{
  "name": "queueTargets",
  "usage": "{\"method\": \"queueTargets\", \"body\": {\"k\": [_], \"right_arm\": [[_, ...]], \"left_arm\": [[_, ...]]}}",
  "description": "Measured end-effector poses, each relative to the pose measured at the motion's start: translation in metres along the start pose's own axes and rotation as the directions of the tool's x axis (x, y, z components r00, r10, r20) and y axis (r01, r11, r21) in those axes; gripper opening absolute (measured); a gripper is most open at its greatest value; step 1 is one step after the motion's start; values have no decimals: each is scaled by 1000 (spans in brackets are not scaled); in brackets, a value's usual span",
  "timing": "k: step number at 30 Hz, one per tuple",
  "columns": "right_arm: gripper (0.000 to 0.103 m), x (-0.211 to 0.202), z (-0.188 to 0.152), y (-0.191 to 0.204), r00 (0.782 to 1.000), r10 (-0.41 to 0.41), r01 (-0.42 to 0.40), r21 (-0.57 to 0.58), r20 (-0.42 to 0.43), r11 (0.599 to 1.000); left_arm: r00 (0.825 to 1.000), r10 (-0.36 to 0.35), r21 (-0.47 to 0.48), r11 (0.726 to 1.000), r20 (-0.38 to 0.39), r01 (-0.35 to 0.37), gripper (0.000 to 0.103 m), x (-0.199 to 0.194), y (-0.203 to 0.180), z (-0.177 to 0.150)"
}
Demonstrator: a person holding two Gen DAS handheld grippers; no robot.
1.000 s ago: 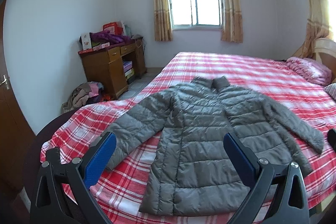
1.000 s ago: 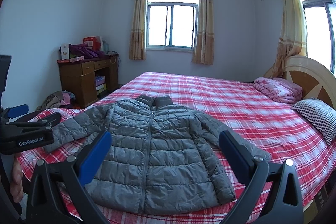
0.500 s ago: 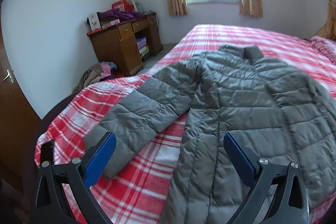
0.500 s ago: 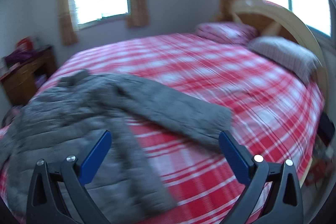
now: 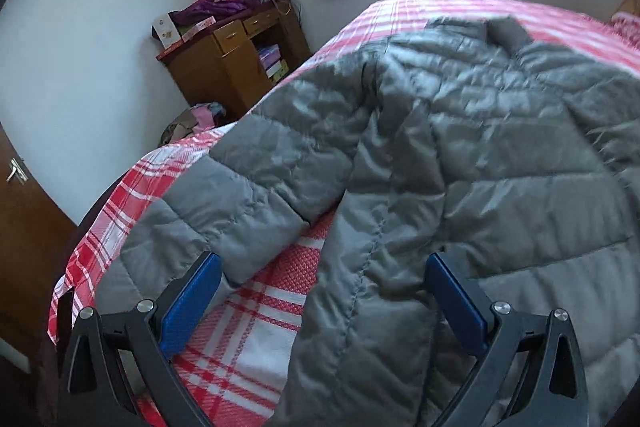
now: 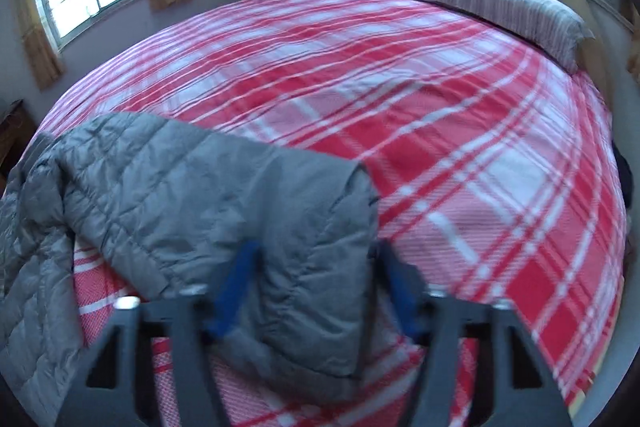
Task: Fold large clothes
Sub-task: 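Grasp the jacket sleeve cuff with the right tool and lift it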
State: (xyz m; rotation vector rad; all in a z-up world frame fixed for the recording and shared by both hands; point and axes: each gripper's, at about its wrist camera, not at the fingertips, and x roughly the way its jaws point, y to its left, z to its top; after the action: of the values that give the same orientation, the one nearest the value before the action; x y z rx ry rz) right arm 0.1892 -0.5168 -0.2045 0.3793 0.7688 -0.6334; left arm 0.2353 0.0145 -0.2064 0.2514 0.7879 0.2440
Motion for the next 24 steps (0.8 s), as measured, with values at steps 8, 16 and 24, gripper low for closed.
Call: {"method": "queueTargets", "body": {"k": [8,16,24], "right_arm": [[17,-18,-1,-29,995,-22,24,-15,95,1000],[17,-27,15,-53,988,-69,65,33,138,997],[17,-104,59,21,940,36,0,-105,341,995]], "left_arm": [[1000,-24,30,999,-2,24,102,10,14,-9],[994,-107,73,992,-2,106,102,-2,42,-4],[987,-153,18,988,53,152,102,-29,60,35]]}}
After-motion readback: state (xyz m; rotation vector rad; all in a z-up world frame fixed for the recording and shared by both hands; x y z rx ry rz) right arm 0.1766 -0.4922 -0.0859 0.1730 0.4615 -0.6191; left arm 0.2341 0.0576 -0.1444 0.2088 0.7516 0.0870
